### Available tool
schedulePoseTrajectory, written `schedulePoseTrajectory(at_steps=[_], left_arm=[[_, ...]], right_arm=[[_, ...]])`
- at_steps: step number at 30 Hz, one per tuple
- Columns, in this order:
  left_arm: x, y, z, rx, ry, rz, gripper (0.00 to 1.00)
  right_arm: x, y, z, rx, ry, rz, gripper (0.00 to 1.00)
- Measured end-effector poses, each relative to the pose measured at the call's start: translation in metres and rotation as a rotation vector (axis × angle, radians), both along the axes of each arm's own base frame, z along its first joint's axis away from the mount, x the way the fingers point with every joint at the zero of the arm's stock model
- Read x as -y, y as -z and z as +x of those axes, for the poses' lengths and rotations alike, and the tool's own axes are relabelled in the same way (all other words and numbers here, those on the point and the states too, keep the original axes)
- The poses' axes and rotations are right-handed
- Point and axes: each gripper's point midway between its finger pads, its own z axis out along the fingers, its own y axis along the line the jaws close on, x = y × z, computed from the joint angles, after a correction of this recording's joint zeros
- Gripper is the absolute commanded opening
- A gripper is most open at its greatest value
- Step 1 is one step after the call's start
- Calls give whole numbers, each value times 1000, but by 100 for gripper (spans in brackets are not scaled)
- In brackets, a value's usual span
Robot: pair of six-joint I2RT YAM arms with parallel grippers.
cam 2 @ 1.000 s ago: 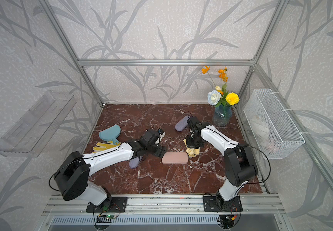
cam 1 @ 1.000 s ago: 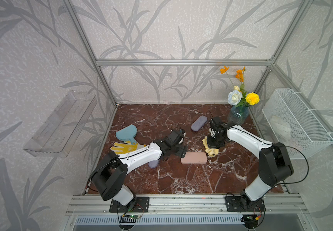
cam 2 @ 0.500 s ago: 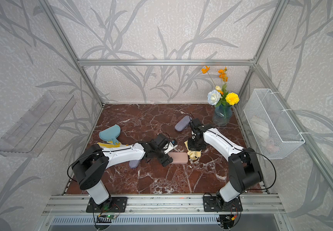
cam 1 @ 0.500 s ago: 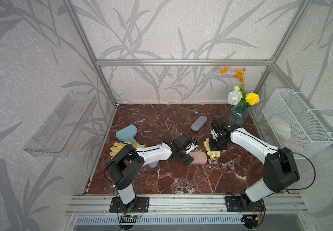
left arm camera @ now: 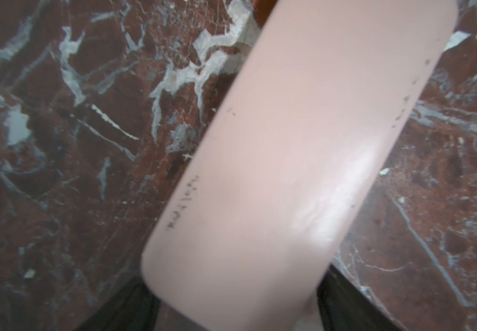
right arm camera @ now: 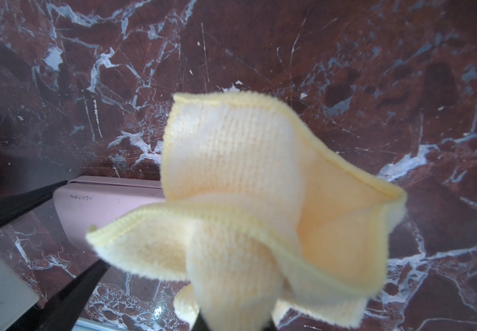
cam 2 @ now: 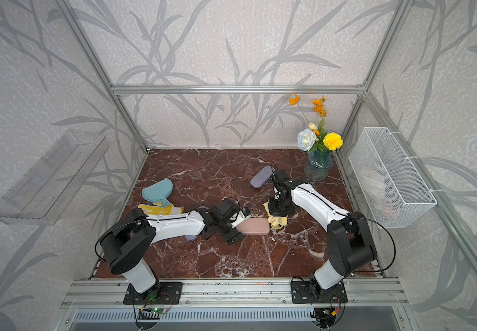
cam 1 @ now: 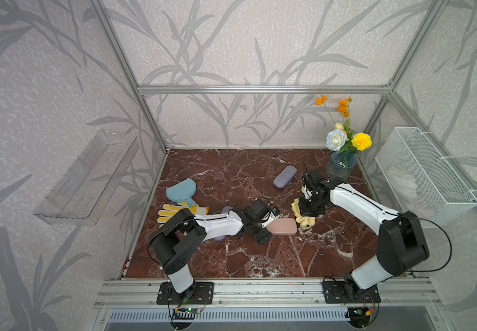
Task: Wipe the eyeglass case
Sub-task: Adjust the eyeglass case at the center of the board, then wipe the dirt from the eyeglass case.
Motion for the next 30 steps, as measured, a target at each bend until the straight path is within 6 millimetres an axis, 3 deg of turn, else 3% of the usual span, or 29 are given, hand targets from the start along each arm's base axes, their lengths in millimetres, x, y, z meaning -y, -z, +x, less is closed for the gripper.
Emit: schedulePoseTrajectory(at_steps=[5, 9, 12, 14, 17, 22, 27, 30], left_arm=[[2, 4, 0, 30, -2, -28, 58], [3, 3, -2, 50, -3, -42, 55], [3, 0, -6, 59, -6, -47, 80], [2, -4, -10, 65, -11, -54, 87], [-3, -11, -11, 91, -10, -44, 100], [-9, -19, 4, 145, -6, 10, 100], [7, -22, 29, 179, 48, 51, 100], [11, -16, 34, 175, 80, 71, 100]], right_arm=[[1, -10, -3, 0, 7, 1, 0], [-9, -23, -10, 14, 22, 39, 0], [-30, -24, -20, 0, 12, 73, 0], [-41, -21, -28, -17, 7, 91, 0], [-39, -17, -30, -31, 32, 90, 0], [-29, -17, -23, -26, 53, 85, 0], [-30, -17, -24, -30, 39, 88, 0], [-31, -17, -24, -30, 36, 92, 0]])
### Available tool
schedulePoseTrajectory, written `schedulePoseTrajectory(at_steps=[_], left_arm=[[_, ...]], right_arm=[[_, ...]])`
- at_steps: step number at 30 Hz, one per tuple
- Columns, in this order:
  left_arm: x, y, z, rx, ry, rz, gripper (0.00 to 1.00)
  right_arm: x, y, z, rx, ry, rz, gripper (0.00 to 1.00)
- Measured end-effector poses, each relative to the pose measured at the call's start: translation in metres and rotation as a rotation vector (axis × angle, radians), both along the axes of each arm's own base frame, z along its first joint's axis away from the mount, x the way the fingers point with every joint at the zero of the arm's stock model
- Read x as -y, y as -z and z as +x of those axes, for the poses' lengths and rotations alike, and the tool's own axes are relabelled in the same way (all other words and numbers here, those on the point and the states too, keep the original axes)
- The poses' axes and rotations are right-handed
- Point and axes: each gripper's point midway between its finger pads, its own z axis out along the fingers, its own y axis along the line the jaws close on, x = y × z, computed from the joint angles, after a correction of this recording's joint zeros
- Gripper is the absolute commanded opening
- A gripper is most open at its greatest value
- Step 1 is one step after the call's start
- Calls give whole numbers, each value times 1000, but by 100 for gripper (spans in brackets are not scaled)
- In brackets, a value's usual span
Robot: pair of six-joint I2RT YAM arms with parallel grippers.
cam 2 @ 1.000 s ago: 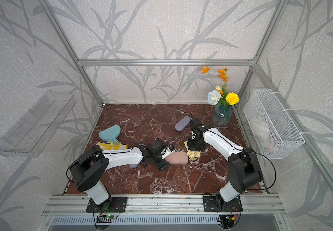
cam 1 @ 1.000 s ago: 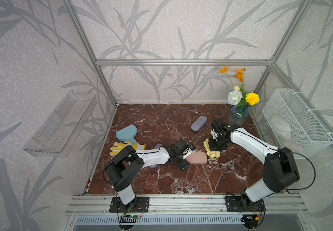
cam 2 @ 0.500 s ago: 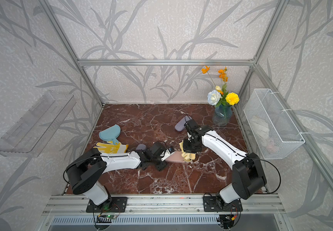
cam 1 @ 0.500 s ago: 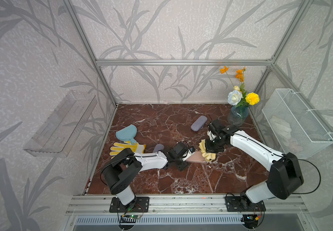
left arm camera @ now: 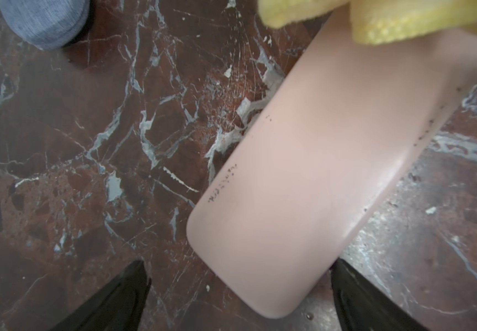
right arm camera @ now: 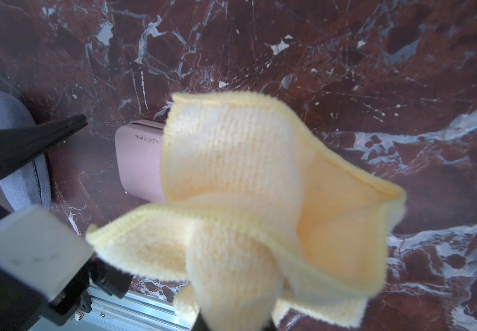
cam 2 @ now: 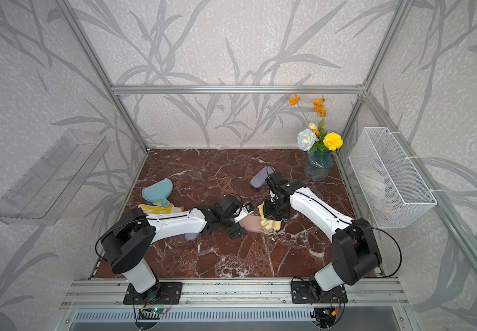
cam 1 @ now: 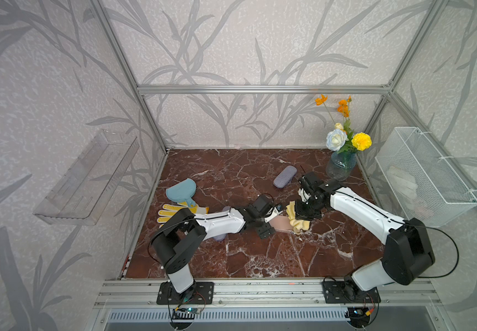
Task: Wipe the eyeglass case
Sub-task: Wipe the dirt from the eyeglass case.
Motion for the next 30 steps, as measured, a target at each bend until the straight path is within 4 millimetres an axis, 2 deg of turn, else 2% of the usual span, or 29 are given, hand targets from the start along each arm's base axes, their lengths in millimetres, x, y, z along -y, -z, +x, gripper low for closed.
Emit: schedulePoseTrajectory(at_steps=[4, 11, 15, 20, 25, 30], left_arm=[[-3, 13, -7, -44, 38, 36, 99], [-6, 12, -10, -62, 70, 69, 100], [-11, 3, -13, -58, 79, 80, 100], [-12, -12, -7, -23, 104, 83, 100], [2, -18, 9, -5, 145, 88, 100], [11, -9, 14, -40, 196, 102, 100]], right_arm=[[0, 0, 2, 0, 3, 7, 0], [6, 11, 7, -18, 2, -16, 0], [27, 12, 14, -3, 40, -68, 0], [60, 9, 25, 16, 56, -177, 0], [62, 35, 31, -52, 15, -228, 0], [58, 51, 34, -96, -5, -236, 0]])
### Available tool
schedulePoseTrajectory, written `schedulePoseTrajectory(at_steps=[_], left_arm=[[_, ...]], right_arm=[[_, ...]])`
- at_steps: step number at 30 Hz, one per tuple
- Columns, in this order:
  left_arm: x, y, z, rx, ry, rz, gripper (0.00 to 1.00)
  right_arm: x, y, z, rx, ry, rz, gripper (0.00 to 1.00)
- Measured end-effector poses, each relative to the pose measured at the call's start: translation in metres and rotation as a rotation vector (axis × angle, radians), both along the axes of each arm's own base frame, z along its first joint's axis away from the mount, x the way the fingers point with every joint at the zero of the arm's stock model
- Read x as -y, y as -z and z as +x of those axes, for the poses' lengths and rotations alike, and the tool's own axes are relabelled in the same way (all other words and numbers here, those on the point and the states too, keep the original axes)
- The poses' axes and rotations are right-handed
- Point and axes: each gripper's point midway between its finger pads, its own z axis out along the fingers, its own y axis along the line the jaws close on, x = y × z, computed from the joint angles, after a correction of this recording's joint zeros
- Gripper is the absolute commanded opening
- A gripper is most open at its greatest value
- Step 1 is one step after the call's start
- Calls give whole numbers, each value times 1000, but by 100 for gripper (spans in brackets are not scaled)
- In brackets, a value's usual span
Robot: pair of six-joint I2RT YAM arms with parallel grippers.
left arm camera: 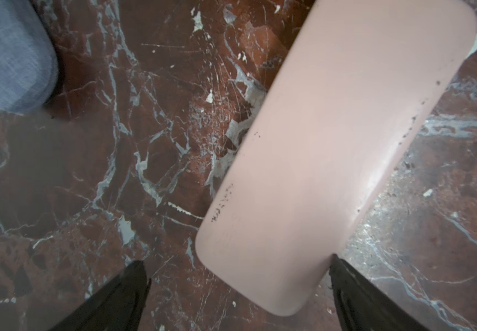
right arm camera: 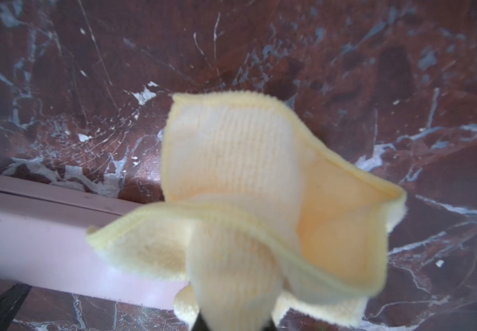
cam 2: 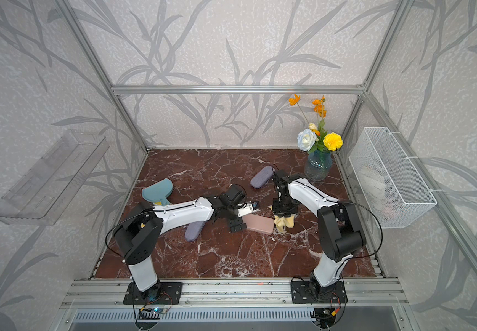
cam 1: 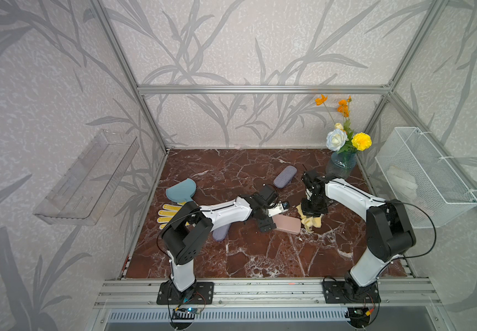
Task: Wipe the eyeglass case
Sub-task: Wipe the dirt from the eyeglass case.
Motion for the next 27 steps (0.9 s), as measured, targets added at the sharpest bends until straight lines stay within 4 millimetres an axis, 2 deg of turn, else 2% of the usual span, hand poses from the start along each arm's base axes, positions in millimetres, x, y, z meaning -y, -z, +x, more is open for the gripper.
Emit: schedulePoseTrajectory(at_steps=[6, 10, 16, 20, 23, 27], left_arm=[[2, 16, -7, -75, 41, 30, 100], [1, 23, -11, -115, 52, 56, 100], [1, 16, -24, -170, 46, 33, 100], [-3, 11, -46, -197, 41, 13, 100], [-1, 4, -54, -203, 40, -5, 100], [4, -4, -55, -182, 43, -41, 100]], right_arm=[[-8, 1, 11, 7, -14, 24, 0], [-21, 0, 22, 14, -33, 44, 0], [-50, -7, 46, 54, -76, 83, 0], [-67, -9, 54, 66, -100, 112, 0], [-70, -9, 53, 61, -107, 115, 0], [-63, -13, 52, 54, -102, 107, 0]])
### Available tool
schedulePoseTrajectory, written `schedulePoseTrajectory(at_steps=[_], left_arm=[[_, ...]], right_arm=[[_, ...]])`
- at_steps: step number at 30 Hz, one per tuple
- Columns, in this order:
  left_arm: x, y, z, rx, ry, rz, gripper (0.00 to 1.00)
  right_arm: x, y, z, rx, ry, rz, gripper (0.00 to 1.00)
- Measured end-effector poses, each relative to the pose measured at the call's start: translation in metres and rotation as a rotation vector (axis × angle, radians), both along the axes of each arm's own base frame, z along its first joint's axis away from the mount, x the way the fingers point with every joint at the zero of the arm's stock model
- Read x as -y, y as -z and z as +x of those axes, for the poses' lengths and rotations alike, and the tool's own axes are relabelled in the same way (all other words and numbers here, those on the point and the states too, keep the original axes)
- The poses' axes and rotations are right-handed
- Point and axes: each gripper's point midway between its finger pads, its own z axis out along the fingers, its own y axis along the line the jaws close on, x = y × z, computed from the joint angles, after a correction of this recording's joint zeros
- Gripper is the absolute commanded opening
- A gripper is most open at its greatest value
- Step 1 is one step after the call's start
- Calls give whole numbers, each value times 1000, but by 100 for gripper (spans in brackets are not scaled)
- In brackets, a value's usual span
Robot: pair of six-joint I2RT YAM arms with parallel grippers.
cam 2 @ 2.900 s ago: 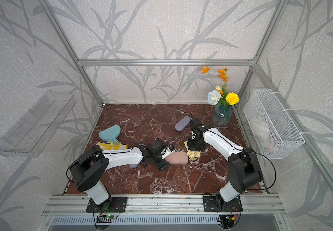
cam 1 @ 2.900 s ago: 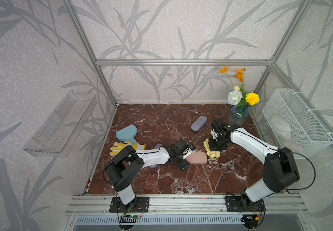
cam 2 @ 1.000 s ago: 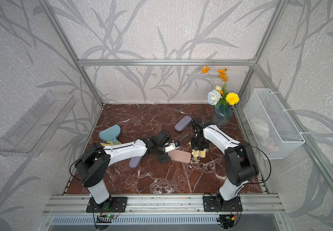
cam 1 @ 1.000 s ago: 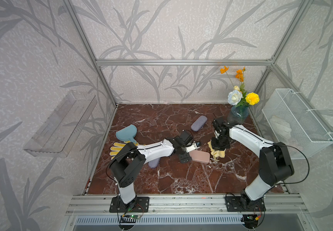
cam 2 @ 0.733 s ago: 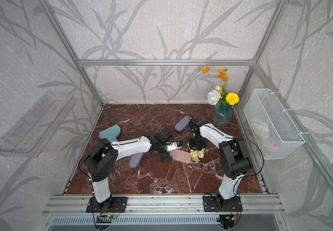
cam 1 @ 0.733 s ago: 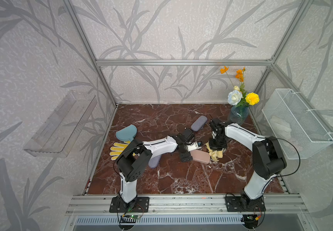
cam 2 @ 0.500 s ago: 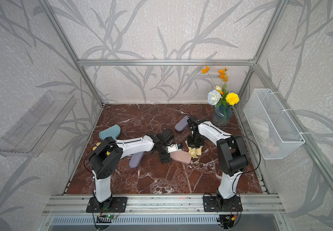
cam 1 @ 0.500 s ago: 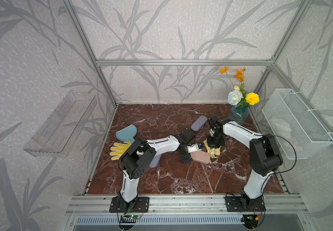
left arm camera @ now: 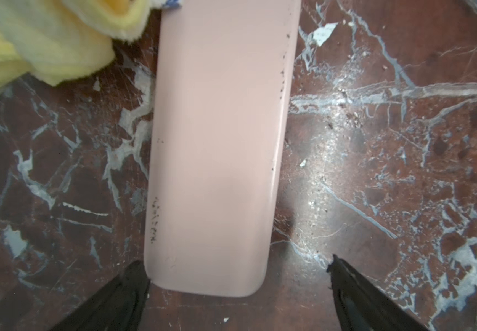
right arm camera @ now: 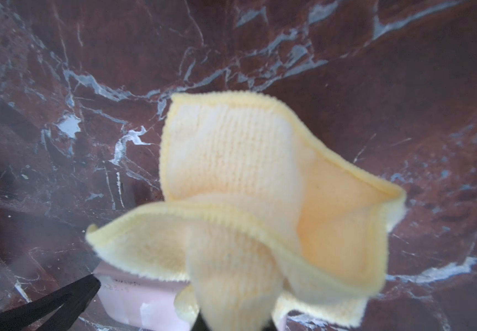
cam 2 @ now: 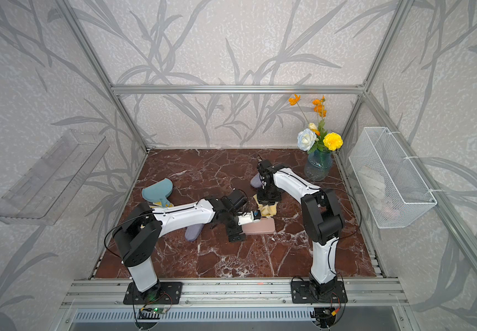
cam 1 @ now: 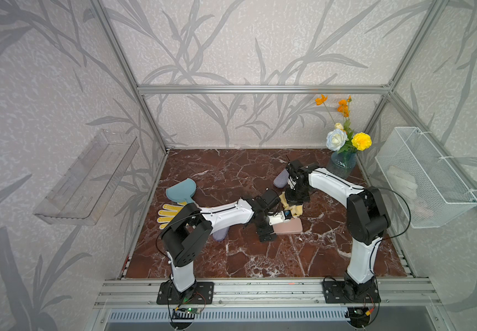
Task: Wipe the eyeglass case
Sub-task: Wipe the dirt from the eyeglass case.
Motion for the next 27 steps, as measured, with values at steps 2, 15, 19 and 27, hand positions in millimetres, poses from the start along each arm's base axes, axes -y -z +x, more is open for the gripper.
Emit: schedulePoseTrajectory(at_steps=[2, 15, 19, 27], left_arm=[[2, -2, 2, 10, -7, -11, 100], [10, 12, 19, 49, -24, -30, 97], [11, 24, 17, 25, -25, -24, 89], [11, 32, 15, 45, -51, -64, 64]], right_arm=[[7, -8, 0, 8, 12, 0, 0], [42, -34, -43, 8, 51, 1, 0], [44, -32, -47, -12, 59, 6, 0], [35, -23, -75, -89, 105, 79, 0]])
